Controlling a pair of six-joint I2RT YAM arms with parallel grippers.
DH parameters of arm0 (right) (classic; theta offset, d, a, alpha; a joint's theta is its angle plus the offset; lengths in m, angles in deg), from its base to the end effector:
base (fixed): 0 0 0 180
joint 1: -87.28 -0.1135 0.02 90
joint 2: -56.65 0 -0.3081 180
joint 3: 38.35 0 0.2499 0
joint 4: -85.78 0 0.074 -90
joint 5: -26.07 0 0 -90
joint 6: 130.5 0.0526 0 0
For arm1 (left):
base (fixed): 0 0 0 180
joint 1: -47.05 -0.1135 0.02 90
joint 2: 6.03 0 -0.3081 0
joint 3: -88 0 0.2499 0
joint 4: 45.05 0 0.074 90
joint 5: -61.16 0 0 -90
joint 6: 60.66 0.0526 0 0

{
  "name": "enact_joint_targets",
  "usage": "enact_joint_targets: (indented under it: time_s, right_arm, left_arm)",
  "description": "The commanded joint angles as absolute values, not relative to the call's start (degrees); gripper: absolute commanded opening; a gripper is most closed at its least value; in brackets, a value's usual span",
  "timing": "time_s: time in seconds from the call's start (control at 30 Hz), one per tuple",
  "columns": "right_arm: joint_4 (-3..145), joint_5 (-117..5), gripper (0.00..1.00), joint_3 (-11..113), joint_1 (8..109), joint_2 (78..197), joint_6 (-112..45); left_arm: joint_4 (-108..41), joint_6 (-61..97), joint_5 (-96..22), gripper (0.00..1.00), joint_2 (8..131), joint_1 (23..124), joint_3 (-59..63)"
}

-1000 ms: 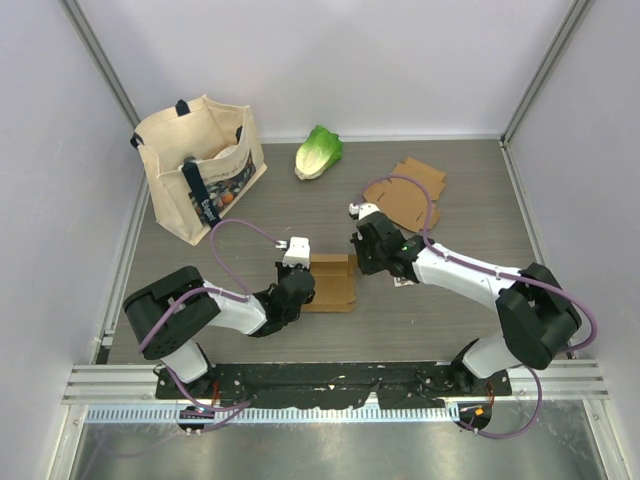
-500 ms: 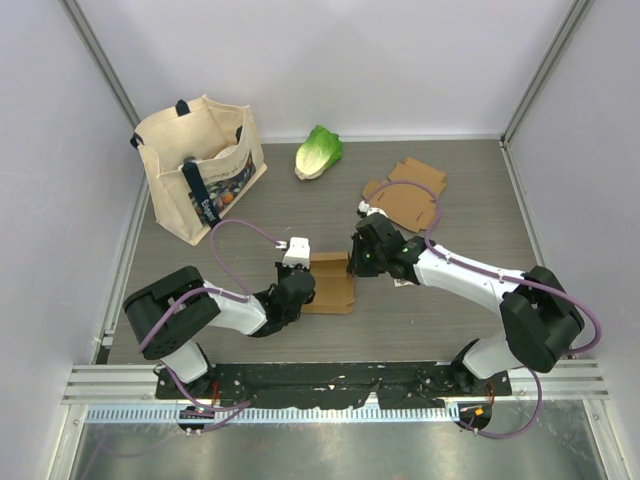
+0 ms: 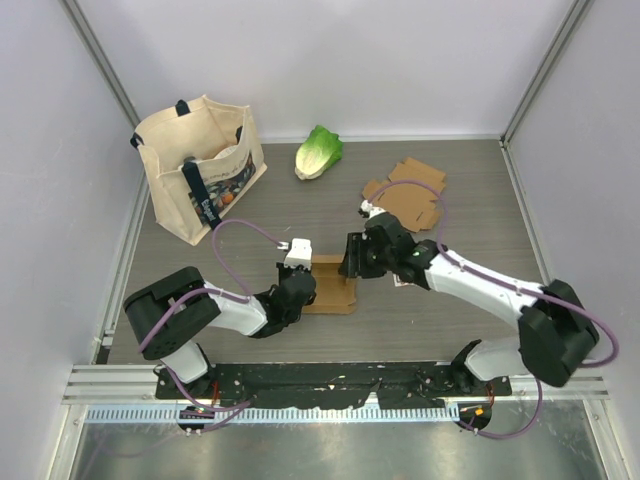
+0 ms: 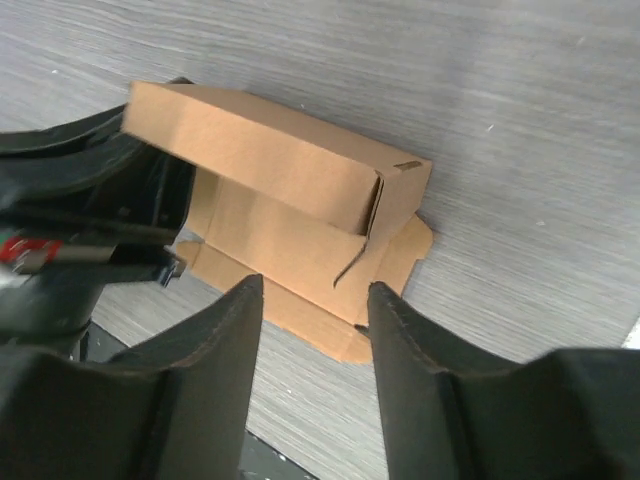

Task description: Fold the paper box

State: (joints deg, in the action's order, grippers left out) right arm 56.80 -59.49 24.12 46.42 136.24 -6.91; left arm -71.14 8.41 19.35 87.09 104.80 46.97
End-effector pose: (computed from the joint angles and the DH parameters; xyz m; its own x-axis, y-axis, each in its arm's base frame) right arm 0.2173 0.1933 0.2519 -0.8373 0.0051 -0.5468 -0.2757 0.8597 0.4301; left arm 0.1870 -0.2229 0.1762 -0.2922 0.0168 -0.9562 0.1092 0.9939 -0.0159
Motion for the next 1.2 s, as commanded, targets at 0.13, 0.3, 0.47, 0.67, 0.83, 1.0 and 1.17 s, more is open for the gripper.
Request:
enact_joint_targets:
  time_s: [0.13, 0.3, 0.47, 0.67, 0.83, 1.0, 1.17]
  right_arm:
    - [52.20, -72.10, 0.63, 20.38, 55.09, 118.45, -13.77]
    - [56.32, -72.64, 0.53, 17.56, 55.02, 122.65, -18.43]
    - [65.90, -70.70, 0.45, 13.52, 49.51, 124.77, -20.98]
    - [83.19, -74.04, 0.47, 9.56, 41.76, 127.57, -26.95]
    - [90.68, -76.41, 0.48, 7.54, 39.64, 131.53, -30.38]
    - [99.12, -80.53, 0.48, 4.55, 38.85, 132.41, -32.32]
    - [100.19, -79.05, 0.50, 3.32, 38.50, 132.50, -32.85]
  left_arm:
    - [-71.85, 8.78, 19.85, 0.00, 86.69, 105.23, 46.68]
    - [-71.85, 8.78, 19.76, 0.00, 86.34, 105.23, 46.77]
    - [-71.94, 8.69, 19.85, 0.00, 86.43, 105.23, 46.77]
    - [-71.94, 8.78, 19.94, 0.00, 86.43, 105.23, 46.86]
    - [-72.11, 8.78, 19.94, 0.00, 86.08, 105.23, 47.03]
    - [-72.38, 8.86, 19.94, 0.00, 86.16, 105.23, 47.21]
    - [-72.82, 9.04, 19.94, 0.00, 86.43, 105.23, 47.21]
